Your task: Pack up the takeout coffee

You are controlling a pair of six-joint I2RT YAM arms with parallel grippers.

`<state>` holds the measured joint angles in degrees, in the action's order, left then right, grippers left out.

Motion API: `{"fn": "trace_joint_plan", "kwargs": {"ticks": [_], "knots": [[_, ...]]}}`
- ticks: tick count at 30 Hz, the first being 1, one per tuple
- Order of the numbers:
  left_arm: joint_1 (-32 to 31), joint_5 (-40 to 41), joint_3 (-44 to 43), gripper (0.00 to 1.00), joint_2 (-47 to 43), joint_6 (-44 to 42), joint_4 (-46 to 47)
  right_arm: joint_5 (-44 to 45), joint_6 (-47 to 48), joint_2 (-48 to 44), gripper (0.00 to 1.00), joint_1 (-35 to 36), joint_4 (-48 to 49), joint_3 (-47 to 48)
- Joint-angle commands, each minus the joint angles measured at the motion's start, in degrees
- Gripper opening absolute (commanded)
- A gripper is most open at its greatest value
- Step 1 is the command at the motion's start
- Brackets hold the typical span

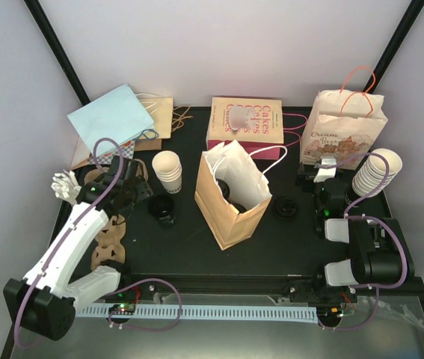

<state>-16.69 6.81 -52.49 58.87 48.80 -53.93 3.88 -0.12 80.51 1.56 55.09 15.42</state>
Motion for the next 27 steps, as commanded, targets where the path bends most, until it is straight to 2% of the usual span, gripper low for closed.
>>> {"fn": "trace_joint_plan", "kwargs": {"ticks": [1, 4, 5, 7, 8, 10, 15, 19, 23, 27], "knots": [[2.06, 15.52, -2.29, 0.72, -4.44, -6.78, -2.23, -0.06, -0.33, -0.27, 1.00, -0.31, 2.95, 0.93], [7.59, 16.92, 0.86, 0.77, -6.29, -14.03, 5.59, -0.08, -0.33, -0.28, 1.00, -0.31, 2.95, 0.93], [10.11, 15.41, 2.24, 0.81, -6.46, -16.39, 9.00, -0.10, -0.33, -0.29, 1.00, -0.33, 2.92, 0.93], [15.54, 10.39, 5.85, 0.96, -5.94, -20.14, 17.02, -0.13, -0.32, -0.27, 1.00, -0.35, 2.92, 0.93], [17.81, 7.51, 7.90, 0.98, -5.35, -21.44, 21.03, -0.08, -0.33, -0.27, 1.00, -0.33, 2.94, 0.93], [20.02, 5.30, 11.72, 0.99, -4.57, -23.47, 29.25, -0.10, -0.34, -0.25, 1.00, -0.35, 2.93, 0.93], [20.11, 5.23, 22.46, 0.98, -5.41, -31.76, 51.48, -0.09, -0.32, -0.27, 1.00, -0.34, 3.04, 0.93], [20.16, 5.28, 28.98, 0.98, -6.50, -35.32, 63.40, -0.10, -0.38, -0.22, 1.00, -0.32, 2.94, 0.93], [20.13, -4.17, 35.04, 0.98, -7.32, -39.36, 74.63, -0.03, -0.32, -0.27, 1.00, -0.29, 3.00, 0.93], [20.17, -5.34, 40.26, 0.99, -5.65, -38.58, 85.33, -0.09, -0.32, -0.27, 1.00, -0.37, 2.99, 0.93]]}}
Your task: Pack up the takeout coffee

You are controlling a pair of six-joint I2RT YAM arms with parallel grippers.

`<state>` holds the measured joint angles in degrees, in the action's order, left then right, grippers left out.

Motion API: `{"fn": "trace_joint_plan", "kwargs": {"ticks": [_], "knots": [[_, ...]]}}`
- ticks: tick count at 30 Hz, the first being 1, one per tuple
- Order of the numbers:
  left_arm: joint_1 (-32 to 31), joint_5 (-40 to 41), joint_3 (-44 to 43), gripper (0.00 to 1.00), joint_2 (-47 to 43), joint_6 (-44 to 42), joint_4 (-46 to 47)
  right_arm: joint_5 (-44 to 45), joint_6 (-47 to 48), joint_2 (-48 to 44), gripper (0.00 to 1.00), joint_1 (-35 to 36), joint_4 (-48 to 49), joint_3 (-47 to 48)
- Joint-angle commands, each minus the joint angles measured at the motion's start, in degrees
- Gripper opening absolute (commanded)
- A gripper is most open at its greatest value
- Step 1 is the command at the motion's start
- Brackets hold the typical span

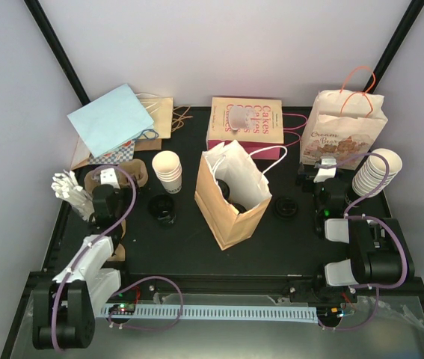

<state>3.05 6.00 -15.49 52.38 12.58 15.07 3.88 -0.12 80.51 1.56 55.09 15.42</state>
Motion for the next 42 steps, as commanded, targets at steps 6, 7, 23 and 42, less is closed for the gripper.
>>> {"fn": "trace_joint_plan", "kwargs": {"ticks": [6, 7, 23, 42], "knots": [[0.24, -4.32, 2.24, 0.99, 7.99, -3.79, 22.72, -0.05, -0.36, -0.22, 1.00, -0.42, 2.99, 0.93], [0.28, -4.30, 2.29, 0.99, 8.91, -4.58, 24.29, -0.09, -0.32, -0.26, 1.00, -0.35, 3.00, 0.93], [0.26, -8.50, -2.28, 0.99, 22.87, -11.79, 36.46, -0.09, -0.36, -0.27, 1.00, -0.31, 2.98, 0.93], [-2.48, -11.71, -2.18, 0.99, 27.34, -16.35, 39.19, -0.10, -0.37, -0.27, 1.00, -0.34, 2.98, 0.93]]}}
